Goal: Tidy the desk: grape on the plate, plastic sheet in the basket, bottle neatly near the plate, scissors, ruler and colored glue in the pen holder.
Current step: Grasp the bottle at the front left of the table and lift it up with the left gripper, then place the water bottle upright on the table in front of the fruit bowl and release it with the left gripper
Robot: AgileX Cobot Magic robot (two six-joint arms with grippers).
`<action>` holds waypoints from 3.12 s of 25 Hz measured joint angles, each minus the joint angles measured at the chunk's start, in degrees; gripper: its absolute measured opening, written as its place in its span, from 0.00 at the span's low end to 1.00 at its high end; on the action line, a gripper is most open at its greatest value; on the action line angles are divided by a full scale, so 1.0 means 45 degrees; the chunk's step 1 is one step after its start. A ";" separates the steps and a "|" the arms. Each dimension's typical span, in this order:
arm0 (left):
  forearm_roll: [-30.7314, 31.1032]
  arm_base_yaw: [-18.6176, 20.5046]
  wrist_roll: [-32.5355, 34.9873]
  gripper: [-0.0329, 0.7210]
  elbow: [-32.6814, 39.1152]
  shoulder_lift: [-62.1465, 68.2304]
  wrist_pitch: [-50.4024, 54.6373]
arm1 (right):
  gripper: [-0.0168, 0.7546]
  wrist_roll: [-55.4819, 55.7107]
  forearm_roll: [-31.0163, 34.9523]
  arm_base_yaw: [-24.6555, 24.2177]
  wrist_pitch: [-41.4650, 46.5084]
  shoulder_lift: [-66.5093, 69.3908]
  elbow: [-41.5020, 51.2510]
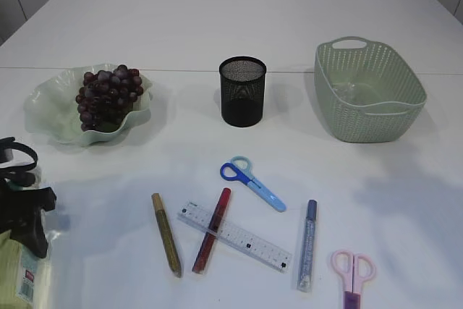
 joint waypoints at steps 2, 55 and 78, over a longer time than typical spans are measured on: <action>0.0000 0.0000 0.0673 0.64 0.0000 -0.0424 0.0071 | 0.77 0.0000 0.0000 0.0000 0.0000 0.0000 0.0000; -1.3337 -0.1496 1.8325 0.64 0.3040 -0.4912 -0.5489 | 0.77 0.0000 0.0074 0.0000 0.0095 0.0000 0.0000; 0.0629 -0.1496 0.4530 0.64 0.1341 -0.4754 -0.6415 | 0.77 0.0000 0.0074 0.0000 0.0026 0.0000 0.0000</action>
